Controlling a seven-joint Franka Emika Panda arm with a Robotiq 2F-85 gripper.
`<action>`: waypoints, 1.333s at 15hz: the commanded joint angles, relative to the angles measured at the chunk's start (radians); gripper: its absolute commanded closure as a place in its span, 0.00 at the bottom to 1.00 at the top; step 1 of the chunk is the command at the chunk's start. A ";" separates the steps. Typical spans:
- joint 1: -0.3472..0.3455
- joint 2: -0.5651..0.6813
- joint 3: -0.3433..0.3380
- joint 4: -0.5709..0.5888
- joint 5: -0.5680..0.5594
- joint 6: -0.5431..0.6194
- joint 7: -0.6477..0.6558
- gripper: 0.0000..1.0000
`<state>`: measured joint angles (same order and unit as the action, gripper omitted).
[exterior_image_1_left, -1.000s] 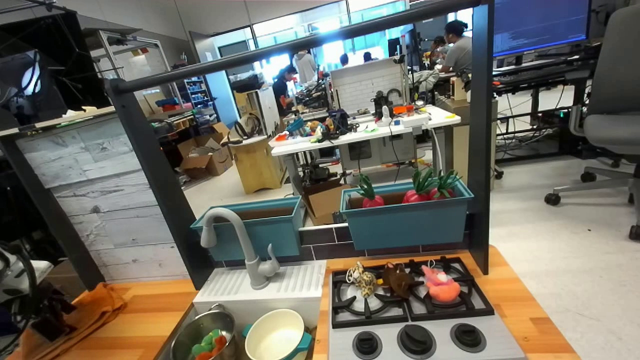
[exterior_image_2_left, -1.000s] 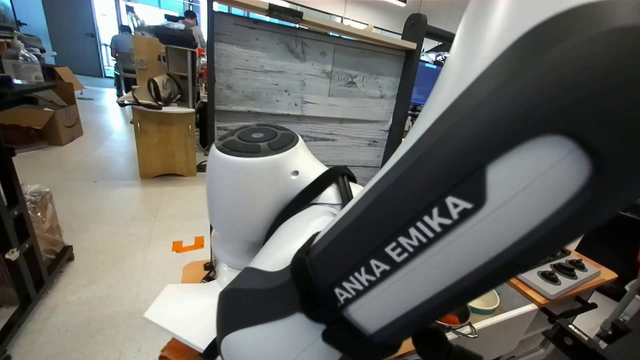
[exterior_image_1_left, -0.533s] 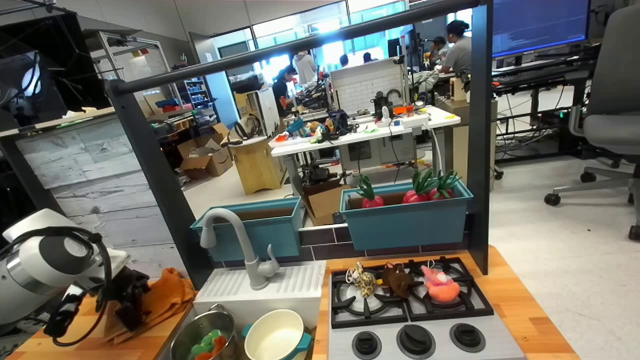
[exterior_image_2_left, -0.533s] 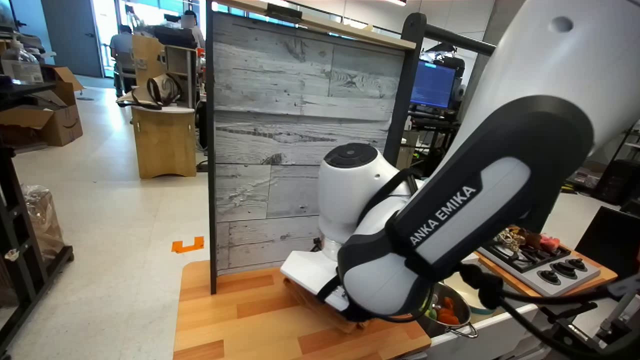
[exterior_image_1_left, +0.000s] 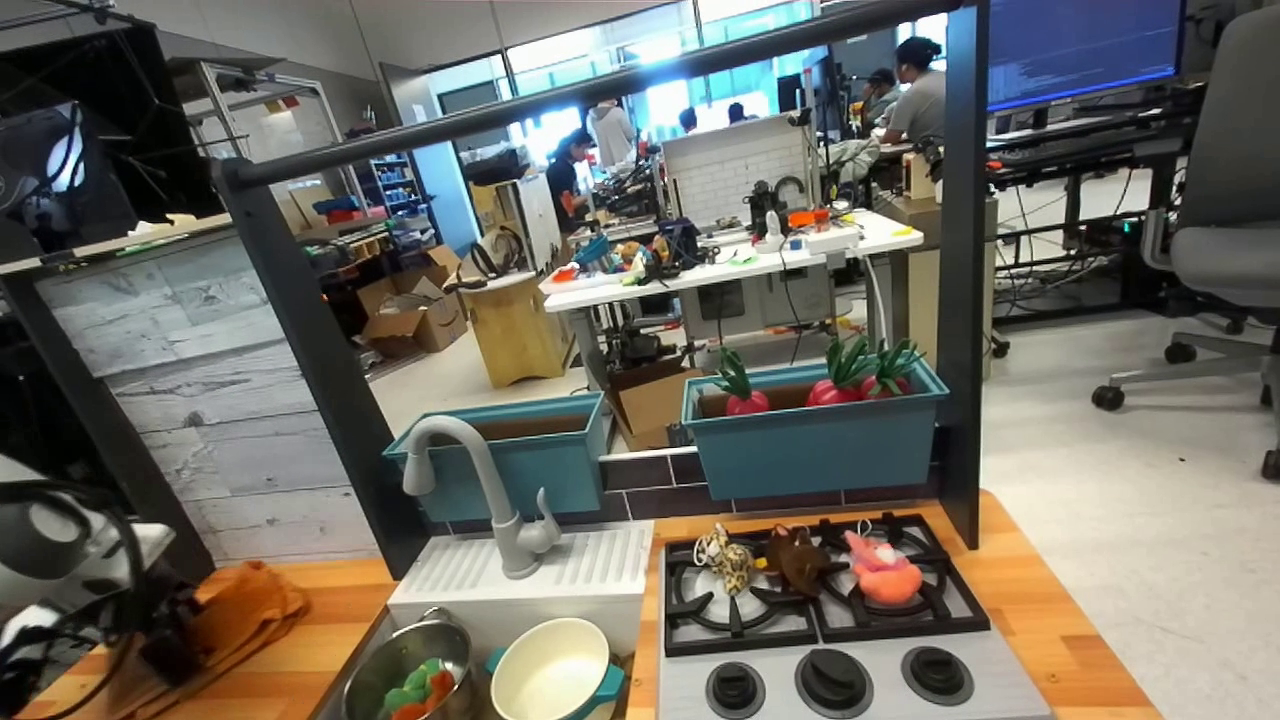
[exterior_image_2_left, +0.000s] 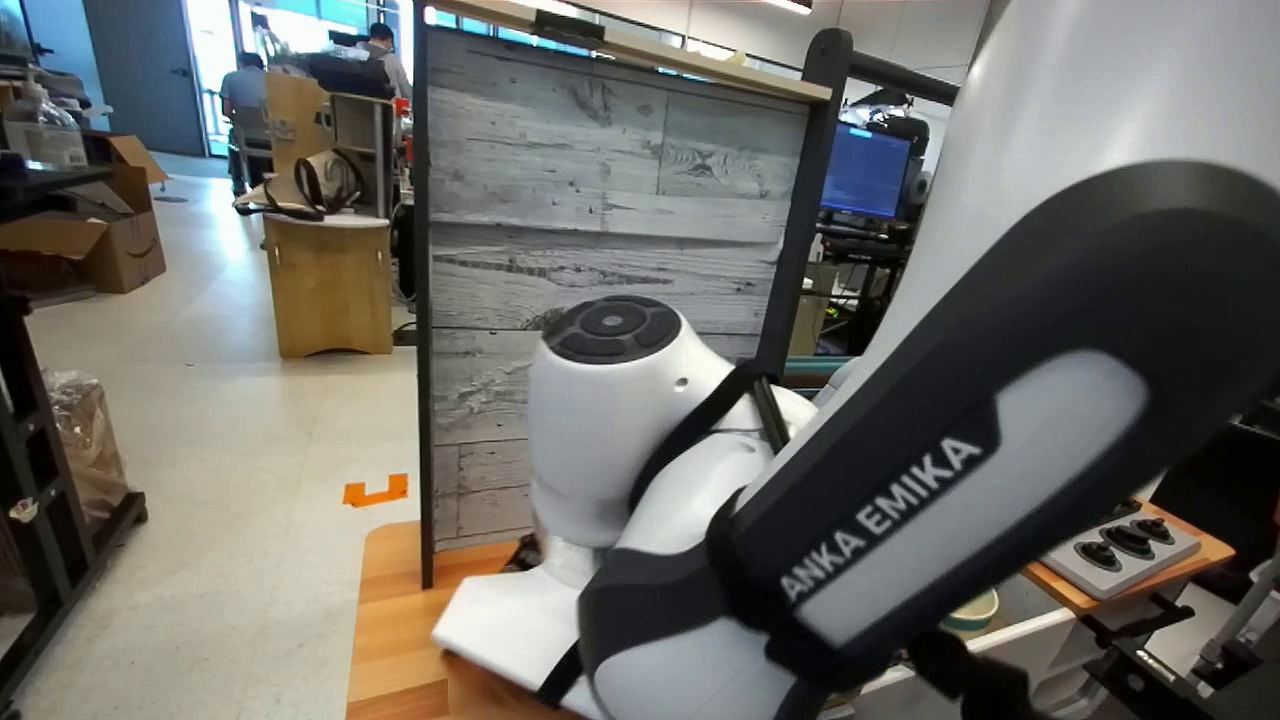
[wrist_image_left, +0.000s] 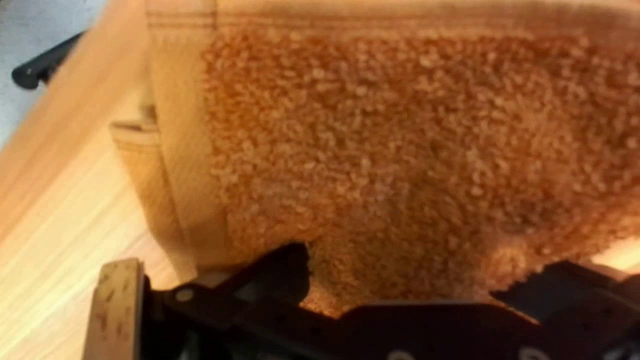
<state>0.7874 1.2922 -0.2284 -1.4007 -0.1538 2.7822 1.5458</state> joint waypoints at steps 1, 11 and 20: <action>0.084 0.041 0.037 0.070 0.007 0.051 -0.027 0.00; 0.071 -0.037 -0.133 -0.214 0.040 0.030 0.070 0.00; 0.033 -0.048 -0.091 -0.243 0.012 0.062 -0.036 0.00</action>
<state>0.7989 1.2333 -0.3947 -1.6522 -0.1334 2.8121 1.5595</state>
